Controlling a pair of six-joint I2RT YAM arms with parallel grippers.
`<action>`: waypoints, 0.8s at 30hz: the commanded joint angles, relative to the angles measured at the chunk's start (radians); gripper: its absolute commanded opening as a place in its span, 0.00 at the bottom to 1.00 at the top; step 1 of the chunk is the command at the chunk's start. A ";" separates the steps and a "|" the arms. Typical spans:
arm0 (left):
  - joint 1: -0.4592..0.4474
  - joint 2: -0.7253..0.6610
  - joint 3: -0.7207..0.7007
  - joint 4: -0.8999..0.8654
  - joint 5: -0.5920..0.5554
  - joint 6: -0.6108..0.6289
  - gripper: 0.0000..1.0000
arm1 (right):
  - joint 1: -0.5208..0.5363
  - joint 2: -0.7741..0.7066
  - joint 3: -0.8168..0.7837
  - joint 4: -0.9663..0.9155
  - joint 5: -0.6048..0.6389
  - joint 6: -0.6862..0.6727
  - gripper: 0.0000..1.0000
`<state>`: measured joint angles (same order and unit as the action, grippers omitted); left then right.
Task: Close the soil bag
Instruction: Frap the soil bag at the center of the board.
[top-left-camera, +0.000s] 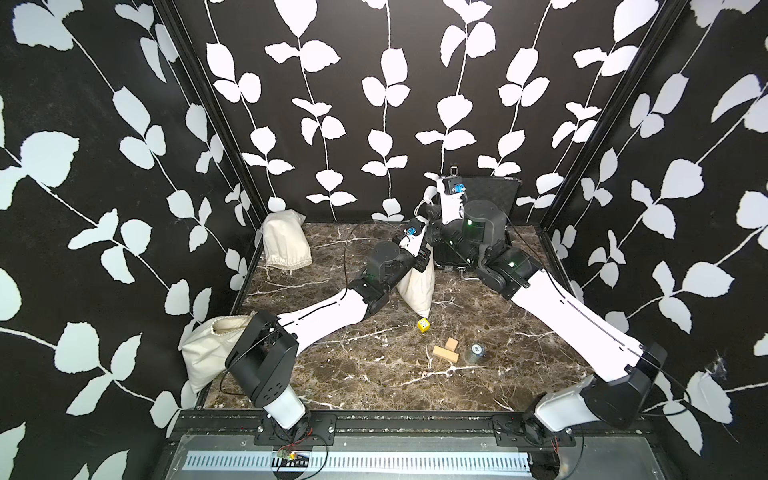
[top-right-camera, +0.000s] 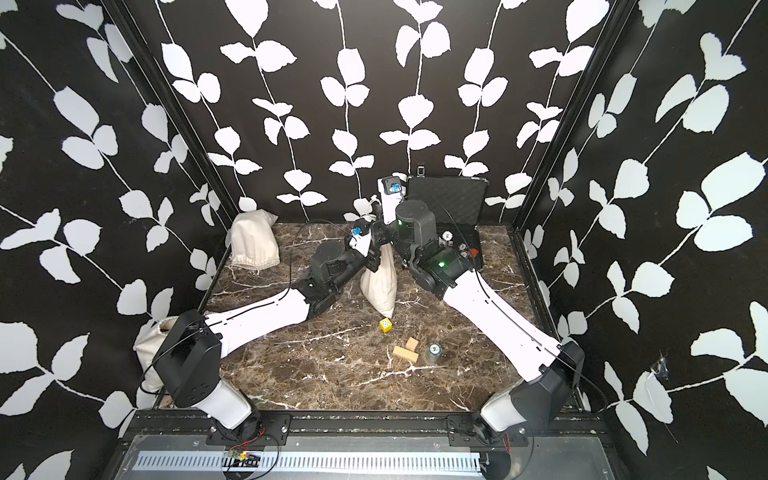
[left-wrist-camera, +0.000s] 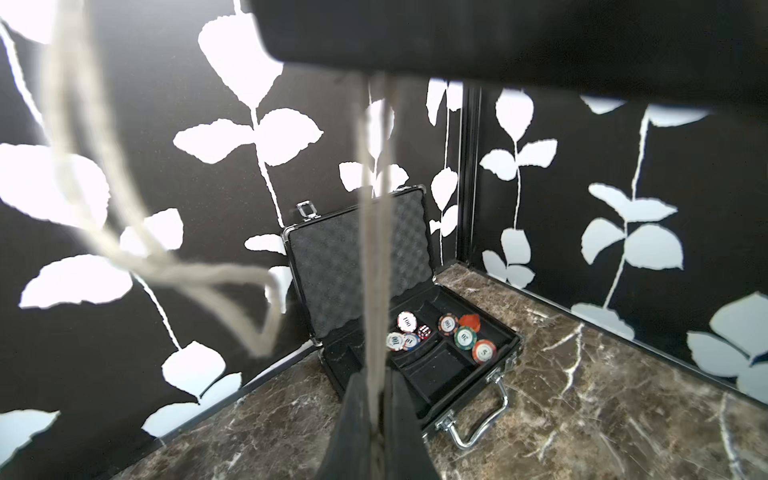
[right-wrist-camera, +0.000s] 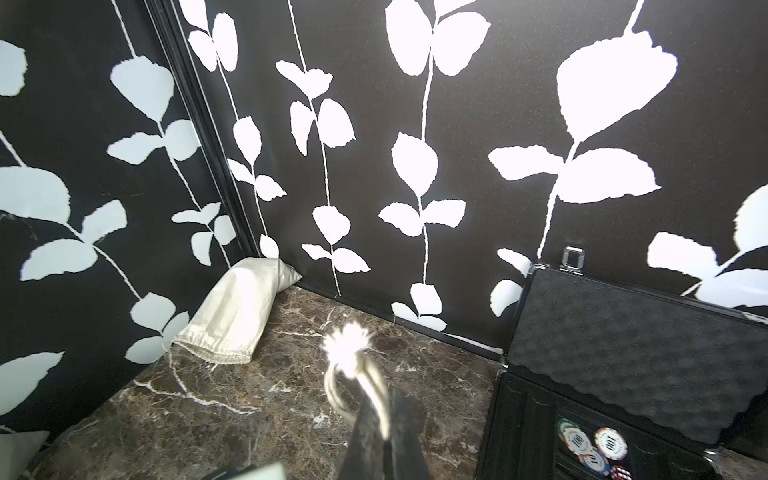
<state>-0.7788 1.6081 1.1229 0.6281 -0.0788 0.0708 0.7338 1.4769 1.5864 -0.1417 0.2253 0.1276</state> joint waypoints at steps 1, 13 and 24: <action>-0.004 0.007 -0.065 -0.008 -0.073 -0.006 0.00 | 0.009 -0.049 0.068 0.071 0.048 -0.034 0.00; 0.004 0.200 -0.215 -0.256 -0.360 -0.100 0.03 | -0.021 -0.192 0.098 0.030 0.072 -0.094 0.00; 0.026 0.314 -0.082 -0.502 -0.372 -0.187 0.18 | -0.144 -0.298 0.008 0.043 0.010 0.013 0.00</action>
<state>-0.8383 1.7813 1.1221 0.6624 -0.2653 -0.0742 0.6228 1.3762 1.5211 -0.4274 0.1734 0.1047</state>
